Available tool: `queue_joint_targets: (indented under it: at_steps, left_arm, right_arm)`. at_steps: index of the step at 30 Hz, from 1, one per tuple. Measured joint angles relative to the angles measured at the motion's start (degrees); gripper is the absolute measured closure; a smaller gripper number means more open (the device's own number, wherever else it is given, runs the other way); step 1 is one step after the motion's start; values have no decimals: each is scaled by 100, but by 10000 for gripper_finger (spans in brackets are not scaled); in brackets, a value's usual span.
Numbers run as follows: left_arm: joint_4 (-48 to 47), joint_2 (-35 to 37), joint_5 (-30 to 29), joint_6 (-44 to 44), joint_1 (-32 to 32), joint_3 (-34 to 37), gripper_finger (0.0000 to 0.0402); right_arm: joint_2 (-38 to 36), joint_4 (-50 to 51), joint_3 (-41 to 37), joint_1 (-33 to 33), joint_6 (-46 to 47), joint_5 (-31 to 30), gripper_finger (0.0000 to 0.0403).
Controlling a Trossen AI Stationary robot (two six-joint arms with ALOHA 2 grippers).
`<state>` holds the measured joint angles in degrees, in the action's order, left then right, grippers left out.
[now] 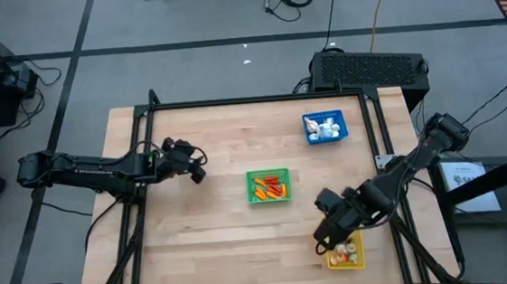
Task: Sort produce into baskets
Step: Return to Home Position
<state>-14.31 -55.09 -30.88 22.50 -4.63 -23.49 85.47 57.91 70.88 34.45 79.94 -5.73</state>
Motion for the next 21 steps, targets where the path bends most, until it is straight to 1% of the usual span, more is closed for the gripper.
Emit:
queue_joint_targets:
  at_steps: [2, 6, 9, 11, 14, 17, 21]
  left_arm:
    - [661, 0, 146, -318, 60, 0, 191]
    - [2163, 0, 647, -943, 299, 0, 191]
    - [3137, 0, 1080, -1356, 547, -2, 191]
    - [3619, 0, 1310, -1581, 715, -2, 191]
    - [4168, 0, 1436, -1832, 939, -2, 191]
    - [4691, 5, 1434, -2138, 1066, -2, 191]
    - [4885, 166, 1417, -2301, 1067, -4, 191]
  right_arm:
    - [-2, -66, 185, -34, -754, -534, 228]
    - [-38, -276, 353, -146, -2314, -1438, 228]
    - [-237, -517, 342, -330, -3307, -1873, 228]
    - [-377, -602, 342, -427, -3892, -2088, 228]
    - [-645, -623, 332, -527, -4551, -2340, 228]
    - [-1155, -863, 21, -544, -5107, -2665, 228]
    - [-2183, -1730, -1046, -649, -5656, -2752, 230]
